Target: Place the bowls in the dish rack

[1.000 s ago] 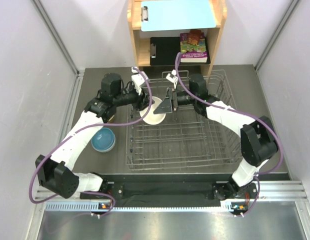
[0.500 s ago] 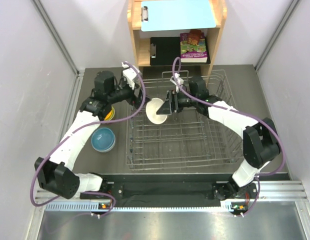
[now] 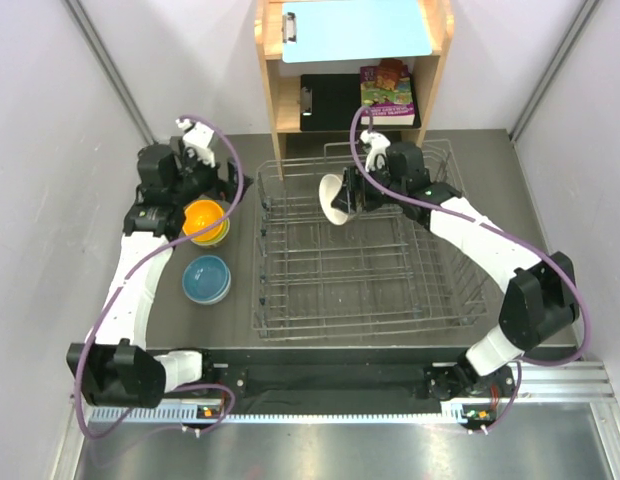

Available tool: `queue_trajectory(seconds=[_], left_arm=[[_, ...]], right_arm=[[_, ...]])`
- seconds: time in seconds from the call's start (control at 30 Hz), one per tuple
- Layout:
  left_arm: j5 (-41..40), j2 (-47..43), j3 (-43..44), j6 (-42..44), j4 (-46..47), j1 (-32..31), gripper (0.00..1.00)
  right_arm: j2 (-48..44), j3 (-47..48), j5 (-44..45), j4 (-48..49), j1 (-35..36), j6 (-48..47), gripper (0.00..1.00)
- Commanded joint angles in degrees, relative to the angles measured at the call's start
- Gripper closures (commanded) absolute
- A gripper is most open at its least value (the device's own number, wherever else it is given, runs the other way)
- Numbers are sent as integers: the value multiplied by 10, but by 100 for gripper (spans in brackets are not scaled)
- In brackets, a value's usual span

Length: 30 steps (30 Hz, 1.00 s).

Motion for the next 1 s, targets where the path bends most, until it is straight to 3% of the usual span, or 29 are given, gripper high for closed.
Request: queue_trajectory(seconds=[0.0, 0.23, 0.43, 0.7, 0.97], left_arm=[[1, -49, -40, 1, 2, 51, 1], [-32, -89, -96, 45, -29, 81, 1], [-37, -116, -115, 57, -45, 92, 1], [-77, -131, -129, 64, -71, 95, 1], [-87, -165, -164, 73, -78, 99, 1]], right_arm=[[-43, 62, 131, 4, 0, -42, 100], [-56, 55, 372, -16, 3, -87, 100], [-110, 9, 466, 9, 5, -139, 100], [-156, -46, 512, 29, 14, -195, 100], [-145, -86, 522, 50, 33, -203, 100]])
